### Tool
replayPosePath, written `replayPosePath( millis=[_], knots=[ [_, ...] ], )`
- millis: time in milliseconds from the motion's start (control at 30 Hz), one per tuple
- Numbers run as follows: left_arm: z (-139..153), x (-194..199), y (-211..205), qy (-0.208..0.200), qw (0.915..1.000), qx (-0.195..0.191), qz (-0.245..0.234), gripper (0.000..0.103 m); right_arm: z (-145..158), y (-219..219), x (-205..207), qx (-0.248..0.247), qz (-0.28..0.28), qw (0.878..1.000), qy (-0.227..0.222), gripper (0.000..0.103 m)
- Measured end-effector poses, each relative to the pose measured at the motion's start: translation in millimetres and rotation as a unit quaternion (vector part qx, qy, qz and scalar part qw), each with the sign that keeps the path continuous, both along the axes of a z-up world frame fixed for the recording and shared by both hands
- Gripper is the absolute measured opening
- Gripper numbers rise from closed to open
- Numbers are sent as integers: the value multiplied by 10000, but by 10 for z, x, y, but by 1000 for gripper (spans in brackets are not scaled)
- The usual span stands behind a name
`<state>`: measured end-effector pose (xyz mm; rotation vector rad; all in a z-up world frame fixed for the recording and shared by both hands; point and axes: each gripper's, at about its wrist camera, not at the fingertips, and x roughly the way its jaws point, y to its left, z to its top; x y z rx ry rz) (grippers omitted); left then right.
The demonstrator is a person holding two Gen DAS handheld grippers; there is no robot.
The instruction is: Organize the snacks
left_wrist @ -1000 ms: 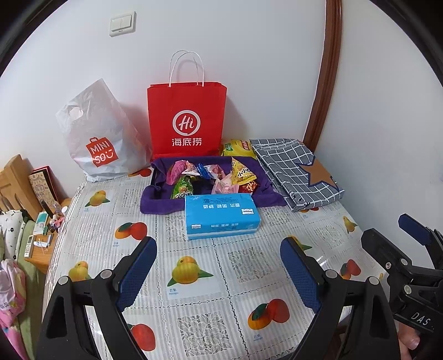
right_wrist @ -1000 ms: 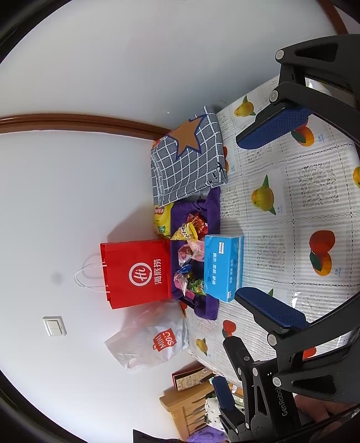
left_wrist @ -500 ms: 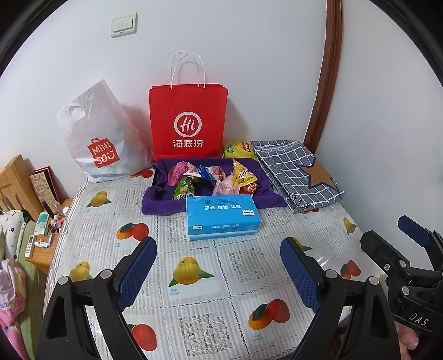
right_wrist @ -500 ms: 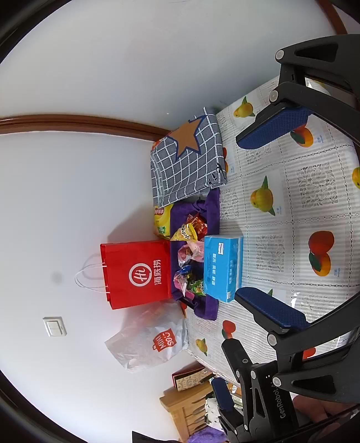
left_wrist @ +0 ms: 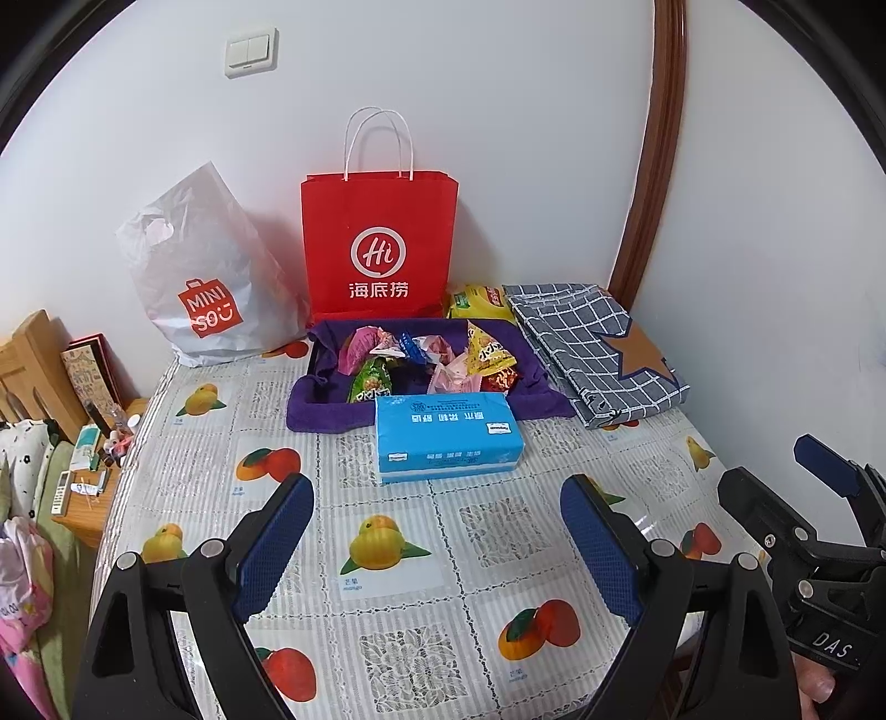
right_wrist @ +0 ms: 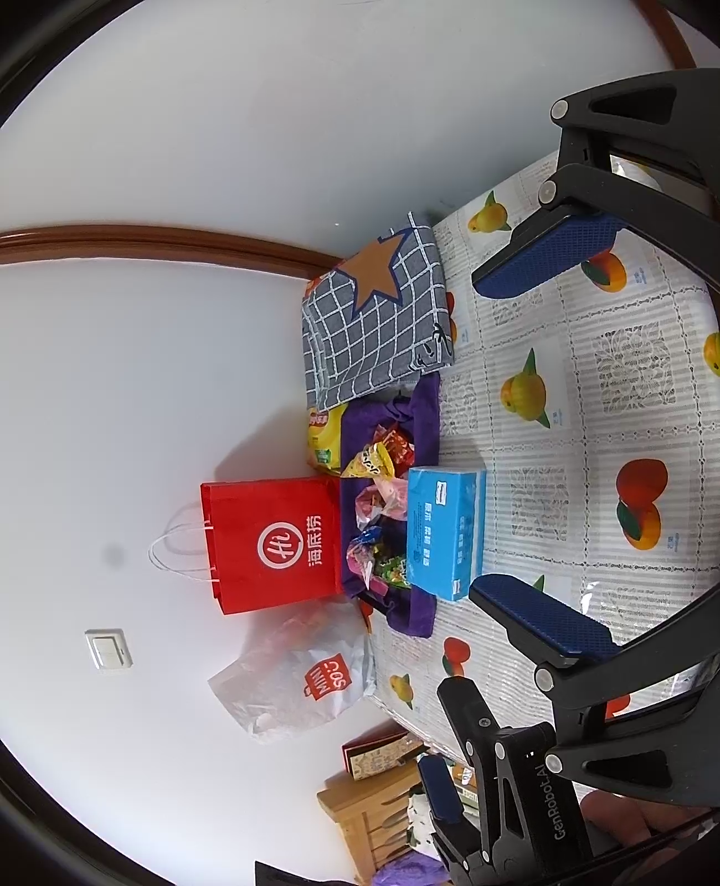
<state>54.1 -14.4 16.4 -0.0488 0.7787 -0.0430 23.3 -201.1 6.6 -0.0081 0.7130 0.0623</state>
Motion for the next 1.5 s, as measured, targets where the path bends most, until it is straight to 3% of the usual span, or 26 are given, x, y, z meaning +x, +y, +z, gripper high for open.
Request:
replayPosePath(
  millis=[1500],
  knots=[
    [36, -11, 53, -36, 10000, -8, 5, 91, 15, 37, -40, 16, 82, 10000, -44, 99]
  ],
)
